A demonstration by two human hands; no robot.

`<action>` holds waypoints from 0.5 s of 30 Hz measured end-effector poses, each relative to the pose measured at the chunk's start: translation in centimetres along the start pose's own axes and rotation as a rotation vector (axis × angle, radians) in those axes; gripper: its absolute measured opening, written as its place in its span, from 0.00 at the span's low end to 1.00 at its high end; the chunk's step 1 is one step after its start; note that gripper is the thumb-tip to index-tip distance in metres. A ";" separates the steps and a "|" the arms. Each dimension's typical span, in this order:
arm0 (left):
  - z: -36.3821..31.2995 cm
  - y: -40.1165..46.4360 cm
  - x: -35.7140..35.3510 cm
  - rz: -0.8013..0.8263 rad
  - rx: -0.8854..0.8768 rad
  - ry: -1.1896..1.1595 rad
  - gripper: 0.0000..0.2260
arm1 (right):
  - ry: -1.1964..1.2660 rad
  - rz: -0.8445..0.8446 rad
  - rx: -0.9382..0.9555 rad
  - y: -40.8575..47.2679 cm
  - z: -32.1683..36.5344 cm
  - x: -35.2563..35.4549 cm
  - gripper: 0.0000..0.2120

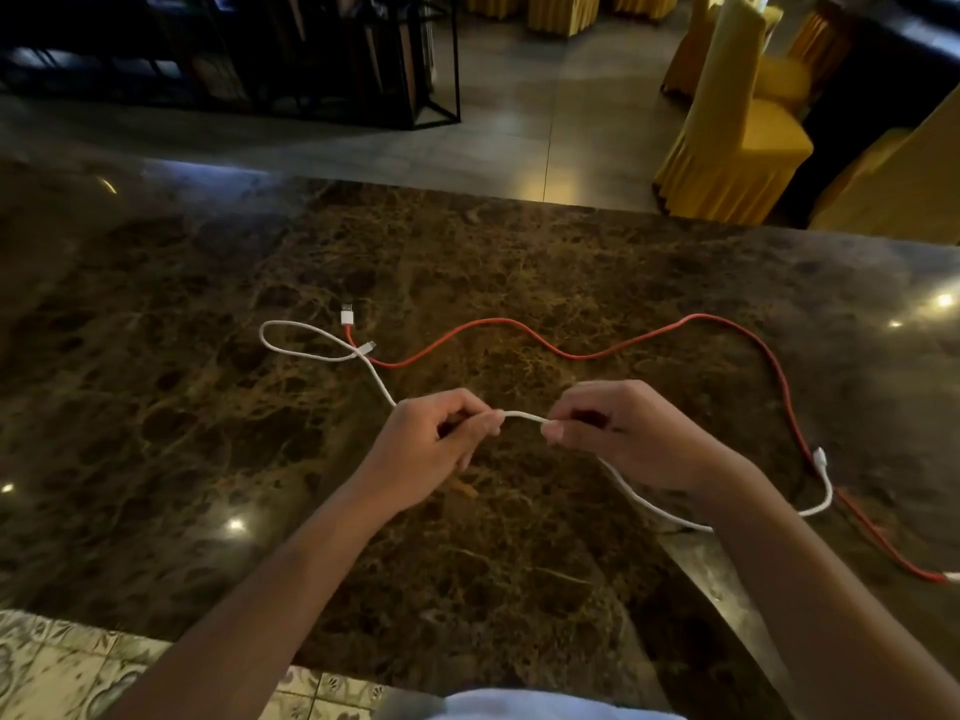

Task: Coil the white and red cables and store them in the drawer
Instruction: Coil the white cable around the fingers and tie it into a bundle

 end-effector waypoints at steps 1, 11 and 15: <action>0.2 0.0 0.4 -0.005 0.007 0.023 0.07 | -0.009 -0.051 0.014 0.0 -0.4 0.4 0.05; 1.5 -0.5 8.4 -0.442 -0.233 0.587 0.10 | -0.316 -0.647 -0.459 -4.7 -9.6 9.6 0.08; 1.2 0.1 5.7 -0.325 -0.181 0.470 0.05 | -0.487 -0.477 -0.533 -3.6 -8.8 7.8 0.22</action>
Point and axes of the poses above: each hand's wrist, its own y-axis towards the middle knuckle, its own x-axis out of the back of the hand, z = x × y, the point moved 6 cm from there along y, towards the middle knuckle, and after that the axes turned 6 degrees about x, right-handed, at the moved point
